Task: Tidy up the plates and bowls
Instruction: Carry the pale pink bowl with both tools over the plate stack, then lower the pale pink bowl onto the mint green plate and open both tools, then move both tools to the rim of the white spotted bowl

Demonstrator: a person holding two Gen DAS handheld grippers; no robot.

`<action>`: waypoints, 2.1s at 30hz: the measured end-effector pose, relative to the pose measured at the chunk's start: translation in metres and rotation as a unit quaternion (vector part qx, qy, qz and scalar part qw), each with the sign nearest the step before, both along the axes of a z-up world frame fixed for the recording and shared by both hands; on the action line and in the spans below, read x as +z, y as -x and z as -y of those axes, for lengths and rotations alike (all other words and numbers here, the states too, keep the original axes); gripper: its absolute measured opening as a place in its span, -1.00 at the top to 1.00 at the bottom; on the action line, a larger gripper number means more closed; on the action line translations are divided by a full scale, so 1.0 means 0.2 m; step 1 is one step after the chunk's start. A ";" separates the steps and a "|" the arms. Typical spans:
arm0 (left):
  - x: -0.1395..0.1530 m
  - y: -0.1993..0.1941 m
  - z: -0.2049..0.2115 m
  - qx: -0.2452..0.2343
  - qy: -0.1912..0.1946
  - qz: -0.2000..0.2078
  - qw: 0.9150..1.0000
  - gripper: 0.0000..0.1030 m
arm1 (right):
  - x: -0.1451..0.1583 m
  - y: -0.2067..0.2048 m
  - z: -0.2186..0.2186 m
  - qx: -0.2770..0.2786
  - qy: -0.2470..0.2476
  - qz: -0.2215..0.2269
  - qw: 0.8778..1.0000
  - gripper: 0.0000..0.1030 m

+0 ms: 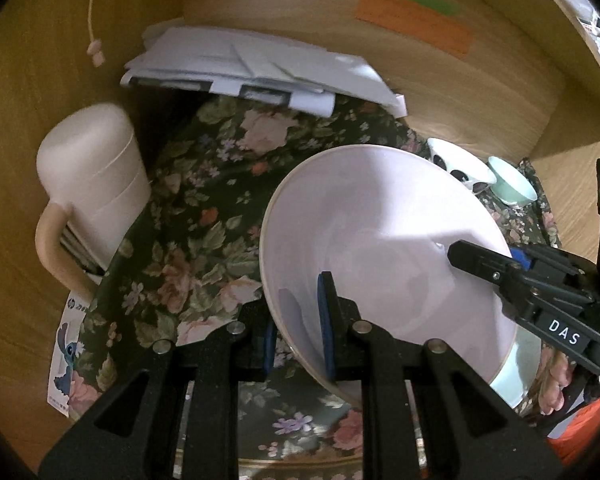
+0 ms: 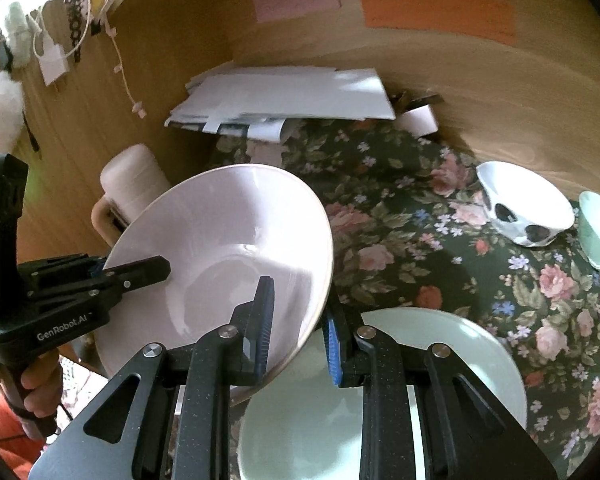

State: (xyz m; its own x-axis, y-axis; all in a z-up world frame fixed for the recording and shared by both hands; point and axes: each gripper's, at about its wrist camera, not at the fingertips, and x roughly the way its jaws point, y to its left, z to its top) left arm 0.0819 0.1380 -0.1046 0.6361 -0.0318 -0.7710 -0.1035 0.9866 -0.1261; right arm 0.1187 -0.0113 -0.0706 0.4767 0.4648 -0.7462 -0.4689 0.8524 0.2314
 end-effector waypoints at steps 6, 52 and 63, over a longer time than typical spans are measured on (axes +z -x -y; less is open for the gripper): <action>-0.08 -0.01 -0.07 0.003 0.010 -0.017 1.000 0.65 | -0.05 0.00 -0.08 0.006 0.018 -0.017 1.000 0.59; 0.23 0.02 0.09 0.012 -0.042 0.109 0.993 -0.35 | 0.15 0.01 0.19 -0.027 0.038 0.066 0.997 -0.14; 0.33 -0.19 0.31 -0.022 -0.034 0.125 0.991 -0.42 | 0.31 -0.08 0.52 -0.098 0.051 0.126 0.986 -0.32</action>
State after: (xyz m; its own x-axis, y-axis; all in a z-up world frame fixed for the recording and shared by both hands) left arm 0.1196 0.0761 -0.0377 0.8064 -0.0170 -0.5911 -0.0348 0.9965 -0.0762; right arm 0.1351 -0.1156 -0.0088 0.7268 0.2737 -0.6299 -0.3240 0.9453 0.0370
